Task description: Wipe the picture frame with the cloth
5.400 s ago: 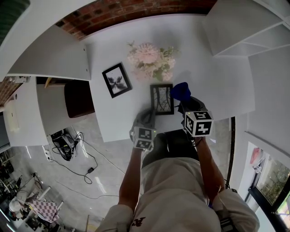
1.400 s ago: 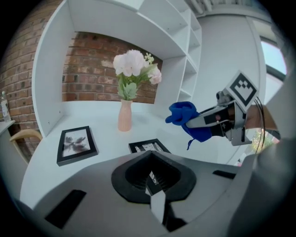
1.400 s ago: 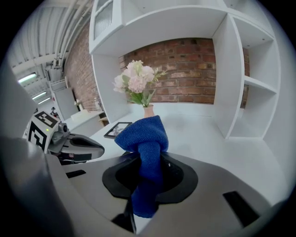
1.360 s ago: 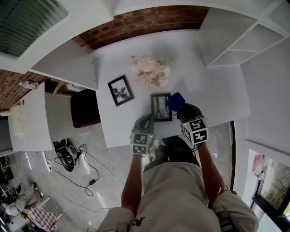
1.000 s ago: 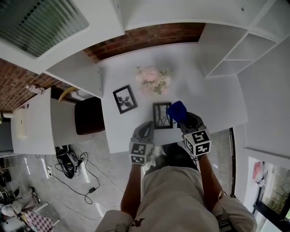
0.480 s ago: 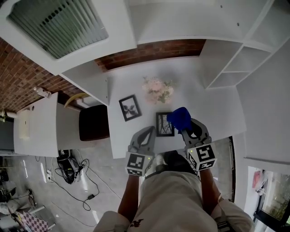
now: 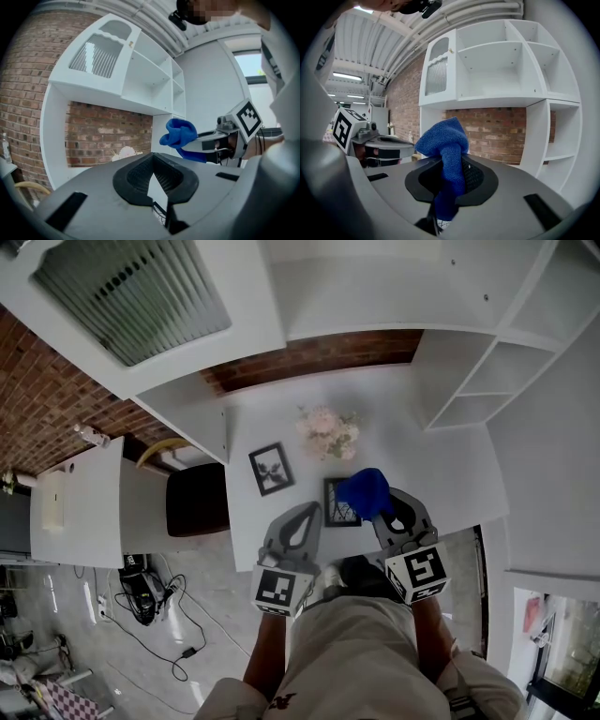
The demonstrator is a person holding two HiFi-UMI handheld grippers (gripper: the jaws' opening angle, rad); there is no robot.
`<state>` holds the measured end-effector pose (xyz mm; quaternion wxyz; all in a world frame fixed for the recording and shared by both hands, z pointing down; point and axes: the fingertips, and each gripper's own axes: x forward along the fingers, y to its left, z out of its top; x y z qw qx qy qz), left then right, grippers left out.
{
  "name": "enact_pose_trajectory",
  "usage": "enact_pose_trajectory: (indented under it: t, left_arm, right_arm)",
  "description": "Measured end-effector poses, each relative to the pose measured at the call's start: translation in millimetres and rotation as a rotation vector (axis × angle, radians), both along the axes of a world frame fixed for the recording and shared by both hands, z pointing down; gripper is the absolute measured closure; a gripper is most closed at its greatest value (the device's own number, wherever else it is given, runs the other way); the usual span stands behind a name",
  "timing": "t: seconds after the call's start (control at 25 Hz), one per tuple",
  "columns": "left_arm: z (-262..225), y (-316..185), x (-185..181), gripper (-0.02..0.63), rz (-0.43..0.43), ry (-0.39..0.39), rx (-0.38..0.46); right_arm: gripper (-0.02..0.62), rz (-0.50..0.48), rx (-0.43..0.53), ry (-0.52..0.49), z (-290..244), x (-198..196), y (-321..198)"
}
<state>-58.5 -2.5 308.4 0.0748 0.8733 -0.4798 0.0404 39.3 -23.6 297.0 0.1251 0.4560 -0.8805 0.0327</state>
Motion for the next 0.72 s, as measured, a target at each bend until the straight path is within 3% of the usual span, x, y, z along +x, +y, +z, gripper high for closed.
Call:
enact_pose_trajectory:
  t: [0.72]
  left_arm:
    - [-25.6, 8.1, 0.2, 0.609, 0.008, 0.011, 0.044]
  right_arm:
    - [0.54, -0.005, 0.045, 0.004, -20.2, -6.0, 7.0]
